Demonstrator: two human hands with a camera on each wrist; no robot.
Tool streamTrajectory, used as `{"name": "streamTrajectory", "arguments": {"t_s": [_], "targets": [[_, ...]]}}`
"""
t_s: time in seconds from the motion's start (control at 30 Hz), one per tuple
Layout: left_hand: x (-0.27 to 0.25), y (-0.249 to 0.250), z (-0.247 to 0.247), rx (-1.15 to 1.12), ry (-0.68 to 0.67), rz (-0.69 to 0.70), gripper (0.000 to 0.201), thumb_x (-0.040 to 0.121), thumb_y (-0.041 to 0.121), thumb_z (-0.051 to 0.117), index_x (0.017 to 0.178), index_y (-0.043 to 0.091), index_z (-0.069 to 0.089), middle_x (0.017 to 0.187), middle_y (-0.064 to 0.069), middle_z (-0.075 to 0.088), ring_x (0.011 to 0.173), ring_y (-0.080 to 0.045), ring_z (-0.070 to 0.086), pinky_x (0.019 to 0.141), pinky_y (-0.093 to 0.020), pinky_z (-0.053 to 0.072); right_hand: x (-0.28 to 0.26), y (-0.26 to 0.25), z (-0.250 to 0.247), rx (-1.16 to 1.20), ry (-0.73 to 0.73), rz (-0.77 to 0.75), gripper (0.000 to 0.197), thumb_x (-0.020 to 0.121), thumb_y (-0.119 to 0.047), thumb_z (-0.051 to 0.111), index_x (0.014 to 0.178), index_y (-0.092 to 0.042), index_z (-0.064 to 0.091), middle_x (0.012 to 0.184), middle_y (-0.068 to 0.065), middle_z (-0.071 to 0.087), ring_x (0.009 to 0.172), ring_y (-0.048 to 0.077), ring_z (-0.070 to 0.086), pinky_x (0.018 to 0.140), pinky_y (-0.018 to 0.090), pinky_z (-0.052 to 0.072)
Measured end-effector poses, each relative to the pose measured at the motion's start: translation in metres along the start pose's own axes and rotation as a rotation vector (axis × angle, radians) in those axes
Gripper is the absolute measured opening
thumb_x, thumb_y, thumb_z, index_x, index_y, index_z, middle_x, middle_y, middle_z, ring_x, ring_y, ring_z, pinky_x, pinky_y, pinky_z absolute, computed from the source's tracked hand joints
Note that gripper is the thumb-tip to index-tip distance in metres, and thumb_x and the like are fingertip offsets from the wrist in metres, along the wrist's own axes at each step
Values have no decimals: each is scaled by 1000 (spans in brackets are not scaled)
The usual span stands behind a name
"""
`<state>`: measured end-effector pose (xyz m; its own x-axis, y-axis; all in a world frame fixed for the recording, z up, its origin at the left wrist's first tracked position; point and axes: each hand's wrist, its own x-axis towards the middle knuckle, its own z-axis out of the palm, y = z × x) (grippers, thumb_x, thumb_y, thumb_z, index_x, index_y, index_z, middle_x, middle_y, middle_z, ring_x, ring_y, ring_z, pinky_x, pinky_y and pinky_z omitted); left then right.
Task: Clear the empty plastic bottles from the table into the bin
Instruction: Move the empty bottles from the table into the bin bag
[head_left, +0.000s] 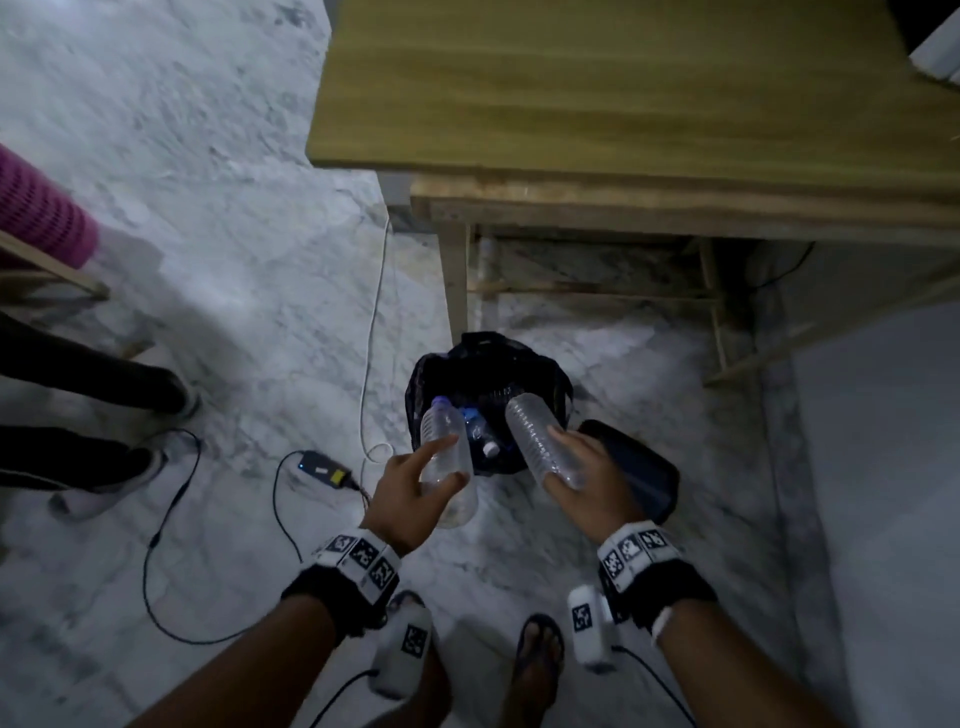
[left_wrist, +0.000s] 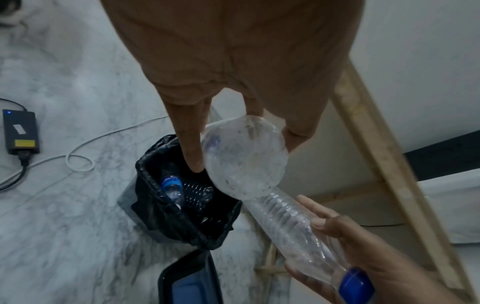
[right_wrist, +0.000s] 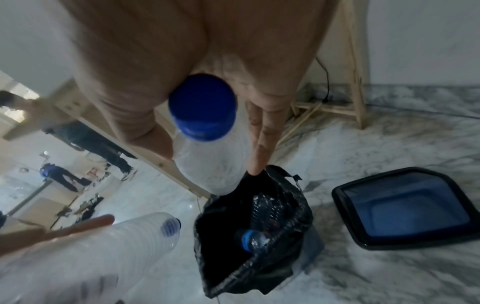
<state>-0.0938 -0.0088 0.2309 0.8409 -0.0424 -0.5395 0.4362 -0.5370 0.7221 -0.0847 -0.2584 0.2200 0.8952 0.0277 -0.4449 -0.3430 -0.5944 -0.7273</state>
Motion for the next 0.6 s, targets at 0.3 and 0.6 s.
{"name": "streamTrajectory", "arguments": {"t_s": [0.3,0.6], "targets": [[133,-72,75,5,152,-62,73,71,78,62,136,47,51,134,-15,60,109,-29,67,88,-40,59,134,58,72,-95,-108,-69,66,85,-31,66,147,-28,42,154,6,39,142,22,38,114,31,32],[152,-90,94,9,302,18,62,78,51,69,135,27,57,129,-11,53,109,-26,65,100,-38,54,152,109,56,0,172,-78,52,87,-27,63,138,-28,52,139,5,57,120,22,59,101,37,49]]}}
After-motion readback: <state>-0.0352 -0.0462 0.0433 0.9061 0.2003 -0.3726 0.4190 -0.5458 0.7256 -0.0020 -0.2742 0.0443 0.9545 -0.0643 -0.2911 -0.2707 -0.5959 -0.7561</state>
